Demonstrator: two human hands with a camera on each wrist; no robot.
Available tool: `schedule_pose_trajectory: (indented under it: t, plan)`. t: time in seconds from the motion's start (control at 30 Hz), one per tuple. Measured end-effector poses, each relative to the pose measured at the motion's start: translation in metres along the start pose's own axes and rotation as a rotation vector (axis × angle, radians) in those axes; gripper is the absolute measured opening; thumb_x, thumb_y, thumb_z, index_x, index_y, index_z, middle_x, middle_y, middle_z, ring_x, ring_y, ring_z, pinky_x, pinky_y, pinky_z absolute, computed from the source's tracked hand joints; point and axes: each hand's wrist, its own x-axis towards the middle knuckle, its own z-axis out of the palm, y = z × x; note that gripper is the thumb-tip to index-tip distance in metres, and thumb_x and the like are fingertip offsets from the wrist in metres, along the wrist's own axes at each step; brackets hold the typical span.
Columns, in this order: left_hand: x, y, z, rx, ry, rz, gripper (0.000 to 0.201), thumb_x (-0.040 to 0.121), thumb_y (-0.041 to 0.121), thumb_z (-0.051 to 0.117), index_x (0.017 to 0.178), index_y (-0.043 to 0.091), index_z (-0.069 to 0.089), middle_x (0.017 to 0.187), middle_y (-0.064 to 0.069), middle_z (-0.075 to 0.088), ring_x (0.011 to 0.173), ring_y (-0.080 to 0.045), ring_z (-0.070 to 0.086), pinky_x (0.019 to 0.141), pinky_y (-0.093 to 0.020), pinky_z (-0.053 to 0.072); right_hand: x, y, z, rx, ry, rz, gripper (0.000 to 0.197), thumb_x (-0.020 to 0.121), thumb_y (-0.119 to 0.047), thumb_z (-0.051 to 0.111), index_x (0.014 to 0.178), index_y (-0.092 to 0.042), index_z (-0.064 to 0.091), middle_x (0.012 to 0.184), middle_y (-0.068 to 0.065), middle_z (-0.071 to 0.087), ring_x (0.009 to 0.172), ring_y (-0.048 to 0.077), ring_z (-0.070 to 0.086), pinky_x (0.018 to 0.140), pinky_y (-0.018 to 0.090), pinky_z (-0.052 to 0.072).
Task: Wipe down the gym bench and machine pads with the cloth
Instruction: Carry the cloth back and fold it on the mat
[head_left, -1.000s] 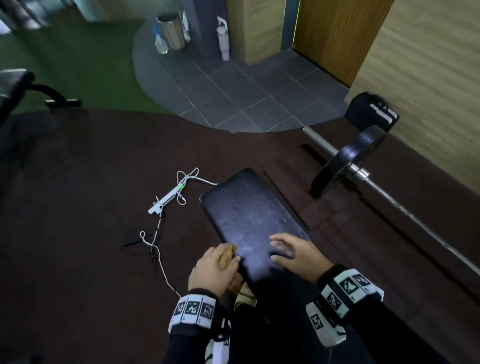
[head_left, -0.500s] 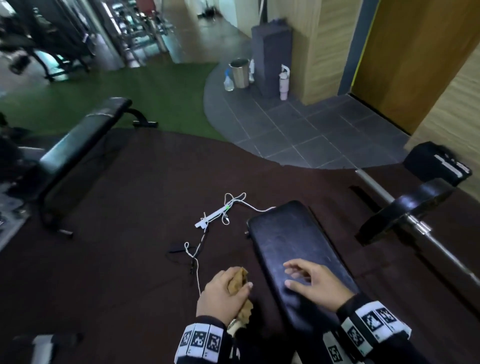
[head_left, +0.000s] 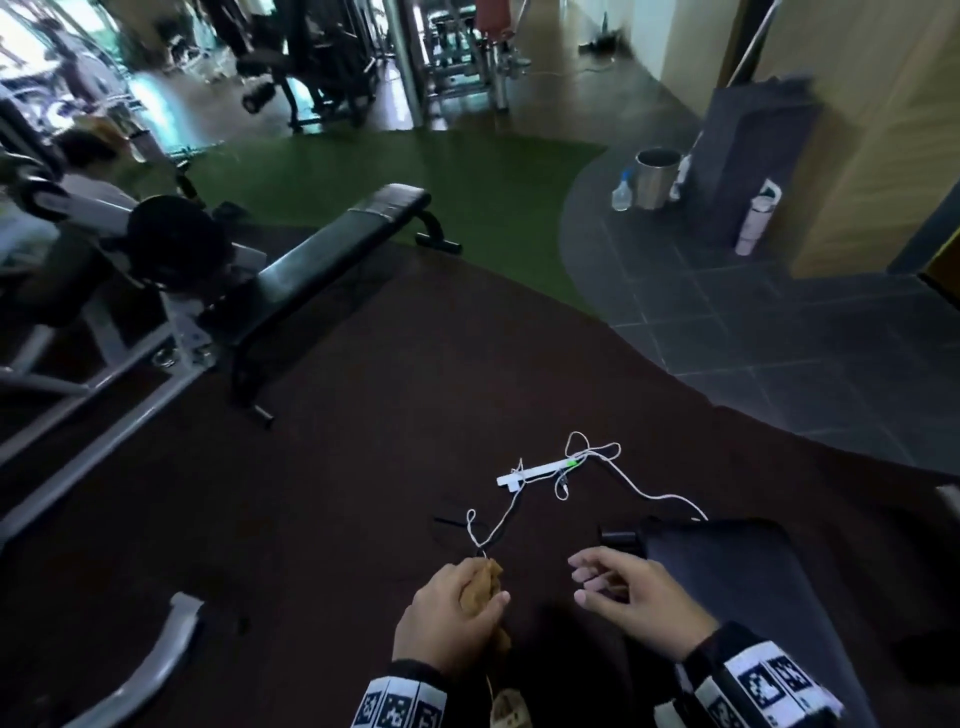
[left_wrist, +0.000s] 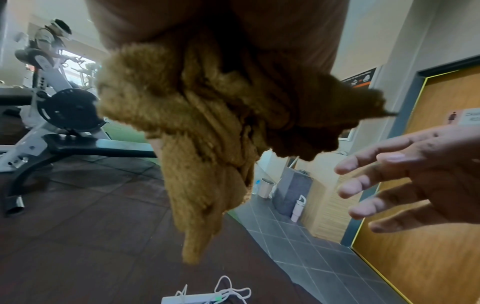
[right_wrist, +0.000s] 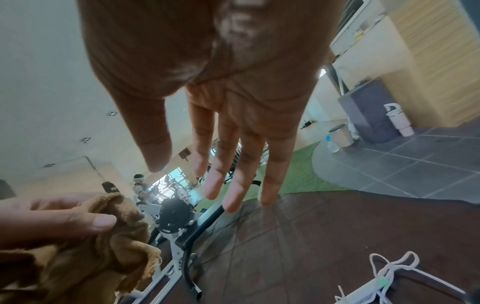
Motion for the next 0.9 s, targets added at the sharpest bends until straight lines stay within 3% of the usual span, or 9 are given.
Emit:
schedule_pose_trajectory:
  t: [0.1, 0.23, 0.4, 0.63, 0.9]
  plan:
    - [0.03, -0.016, -0.024, 0.017, 0.023, 0.006, 0.033, 0.079, 0.059, 0.057, 0.11, 0.05, 0.052, 0.095, 0.026, 0.054, 0.088, 0.006, 0.051, 0.076, -0.02, 0.043, 0.042, -0.021, 0.009, -0.011, -0.024, -0.013, 0.026, 0.081, -0.013, 0.071, 0.099, -0.03, 0.064, 0.096, -0.003, 0.066, 0.087, 0.011, 0.063, 0.081, 0.02, 0.05]
    - [0.068, -0.03, -0.048, -0.024, 0.052, -0.007, 0.03, 0.078, 0.056, 0.062, 0.107, 0.05, 0.054, 0.096, 0.022, 0.058, 0.09, 0.003, 0.055, 0.082, -0.027, 0.049, 0.089, -0.038, 0.014, -0.024, -0.039, -0.013, 0.027, 0.08, -0.013, 0.072, 0.098, -0.031, 0.064, 0.095, -0.004, 0.067, 0.084, 0.01, 0.063, 0.08, 0.019, 0.049]
    - [0.116, -0.032, -0.068, -0.075, 0.096, -0.051, 0.027, 0.075, 0.055, 0.066, 0.098, 0.055, 0.053, 0.088, 0.027, 0.057, 0.084, 0.008, 0.054, 0.076, -0.019, 0.047, 0.148, -0.057, 0.003, -0.033, -0.07, -0.017, 0.027, 0.08, -0.011, 0.072, 0.097, -0.031, 0.064, 0.094, -0.002, 0.067, 0.079, 0.006, 0.063, 0.08, 0.023, 0.051]
    - [0.209, -0.028, -0.097, -0.086, 0.141, -0.076, 0.035, 0.078, 0.053, 0.065, 0.111, 0.046, 0.057, 0.098, 0.021, 0.059, 0.095, 0.0, 0.058, 0.084, -0.027, 0.05, 0.261, -0.077, -0.024, -0.104, -0.126, -0.071, 0.027, 0.081, -0.012, 0.071, 0.104, -0.025, 0.065, 0.095, -0.003, 0.067, 0.085, 0.007, 0.061, 0.077, 0.012, 0.047]
    - [0.295, -0.017, -0.142, -0.072, 0.196, -0.103, 0.037, 0.078, 0.055, 0.063, 0.113, 0.046, 0.056, 0.097, 0.022, 0.058, 0.094, 0.0, 0.057, 0.083, -0.026, 0.05, 0.367, -0.109, -0.044, -0.174, -0.199, -0.159, 0.028, 0.081, -0.02, 0.072, 0.1, -0.036, 0.06, 0.094, -0.009, 0.066, 0.087, 0.001, 0.064, 0.083, 0.023, 0.052]
